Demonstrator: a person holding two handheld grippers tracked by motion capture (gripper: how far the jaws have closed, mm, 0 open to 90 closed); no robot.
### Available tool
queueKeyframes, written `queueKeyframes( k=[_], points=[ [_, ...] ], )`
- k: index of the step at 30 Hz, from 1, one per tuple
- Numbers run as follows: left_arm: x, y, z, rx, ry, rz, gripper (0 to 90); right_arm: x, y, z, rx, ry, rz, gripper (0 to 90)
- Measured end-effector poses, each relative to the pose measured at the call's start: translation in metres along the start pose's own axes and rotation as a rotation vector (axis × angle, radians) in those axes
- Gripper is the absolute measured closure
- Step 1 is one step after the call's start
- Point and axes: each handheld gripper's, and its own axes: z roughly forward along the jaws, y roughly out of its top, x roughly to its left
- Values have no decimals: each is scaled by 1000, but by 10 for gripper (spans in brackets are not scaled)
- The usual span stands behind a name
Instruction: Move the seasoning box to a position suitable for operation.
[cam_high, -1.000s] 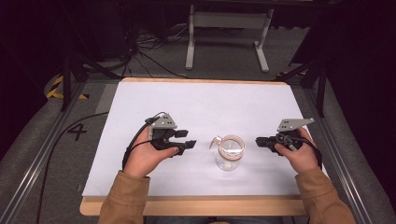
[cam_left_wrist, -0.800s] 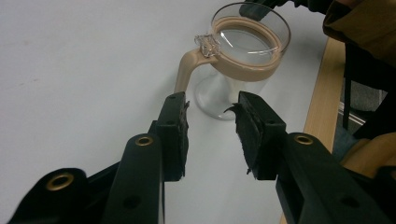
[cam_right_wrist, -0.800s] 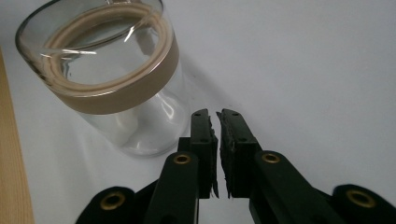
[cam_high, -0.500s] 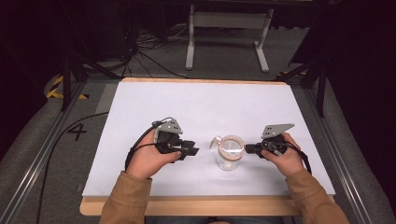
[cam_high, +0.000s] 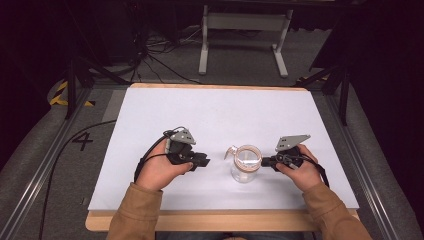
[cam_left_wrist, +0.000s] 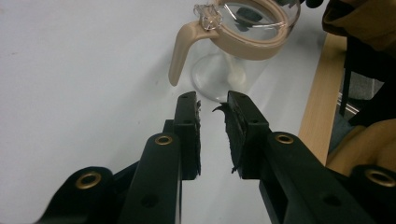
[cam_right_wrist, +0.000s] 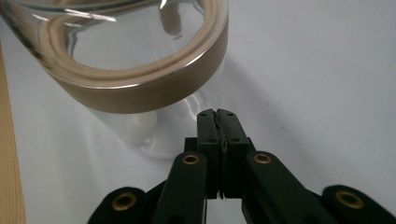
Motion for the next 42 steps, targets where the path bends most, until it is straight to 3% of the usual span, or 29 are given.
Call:
queueKeyframes(
  k=[16,24,33,36,39,42],
  points=[
    [4,-1,6,17,17,4,773,9,0,4,44,22,-22,899],
    [6,-1,12,50,28,31,826,18,2,10,71,42,-47,899],
    [11,2,30,56,43,35,867,29,0,13,59,101,-67,898],
    [12,3,37,74,52,49,874,27,-2,7,53,83,-57,898],
    [11,6,48,107,102,80,870,20,-8,-4,37,48,-30,898],
    [10,8,57,114,96,90,872,16,-11,-11,27,32,-16,898]
  ],
)
